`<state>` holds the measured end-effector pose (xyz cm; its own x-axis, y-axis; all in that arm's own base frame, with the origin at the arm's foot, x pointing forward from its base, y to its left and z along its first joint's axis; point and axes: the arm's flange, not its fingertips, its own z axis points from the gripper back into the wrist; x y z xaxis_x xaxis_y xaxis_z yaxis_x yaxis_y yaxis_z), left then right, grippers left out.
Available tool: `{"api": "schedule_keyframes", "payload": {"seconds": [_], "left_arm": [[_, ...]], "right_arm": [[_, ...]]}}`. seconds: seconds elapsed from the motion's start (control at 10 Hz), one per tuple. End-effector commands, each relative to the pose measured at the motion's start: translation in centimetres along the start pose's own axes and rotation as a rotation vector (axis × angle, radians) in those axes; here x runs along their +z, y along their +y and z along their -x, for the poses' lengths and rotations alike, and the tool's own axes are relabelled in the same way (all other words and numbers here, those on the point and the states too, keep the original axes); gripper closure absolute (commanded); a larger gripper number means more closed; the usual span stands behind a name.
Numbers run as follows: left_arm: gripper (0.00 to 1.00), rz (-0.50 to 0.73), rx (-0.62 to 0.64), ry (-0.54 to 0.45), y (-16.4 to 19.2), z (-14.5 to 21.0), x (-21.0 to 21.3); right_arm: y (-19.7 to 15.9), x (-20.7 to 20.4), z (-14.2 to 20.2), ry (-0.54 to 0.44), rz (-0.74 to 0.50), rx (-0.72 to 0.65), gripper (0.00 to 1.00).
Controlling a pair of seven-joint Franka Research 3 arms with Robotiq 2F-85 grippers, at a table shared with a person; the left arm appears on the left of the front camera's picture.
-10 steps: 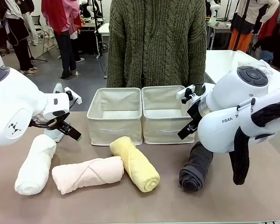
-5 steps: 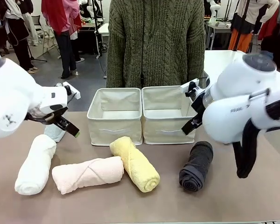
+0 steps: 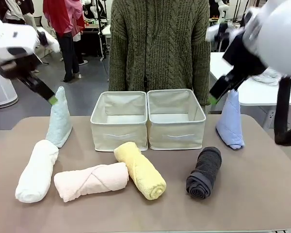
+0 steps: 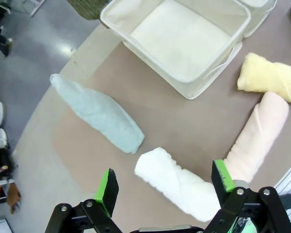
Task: Sort the towels based on their folding style.
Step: Pick up one triangle-folded towel and place it in the left Fabric basket.
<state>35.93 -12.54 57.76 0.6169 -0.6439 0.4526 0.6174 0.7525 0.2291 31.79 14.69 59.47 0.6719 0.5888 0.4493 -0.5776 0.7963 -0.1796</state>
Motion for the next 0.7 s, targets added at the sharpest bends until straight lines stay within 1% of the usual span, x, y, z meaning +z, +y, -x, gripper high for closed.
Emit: {"api": "schedule_keyframes", "payload": {"seconds": [0.0, 0.1, 0.2, 0.5, 0.6], "left_arm": [[0.00, -0.027, -0.006, -0.025, 0.6, 0.2, 1.6], [0.00, -0.162, 0.009, -0.085, -0.3, 0.9, 1.8], [0.00, -0.011, 0.000, -0.020, 0.4, -0.4, 2.0], [0.00, -0.011, 0.000, -0.020, 0.4, -0.4, 2.0], [0.00, -0.039, 0.000, -0.028, 0.4, -0.2, 2.2]], "right_arm": [[0.8, 0.4, -0.3, 0.005, 0.049, -0.019, 0.00], [0.0, 0.0, 0.0, 0.000, 0.000, 0.000, 0.00], [0.0, 0.0, 0.0, 0.000, 0.000, 0.000, 0.00], [0.0, 0.0, 0.0, 0.000, 0.000, 0.000, 0.00], [0.3, 0.5, -0.1, 0.011, 0.001, -0.003, 0.00]]}}
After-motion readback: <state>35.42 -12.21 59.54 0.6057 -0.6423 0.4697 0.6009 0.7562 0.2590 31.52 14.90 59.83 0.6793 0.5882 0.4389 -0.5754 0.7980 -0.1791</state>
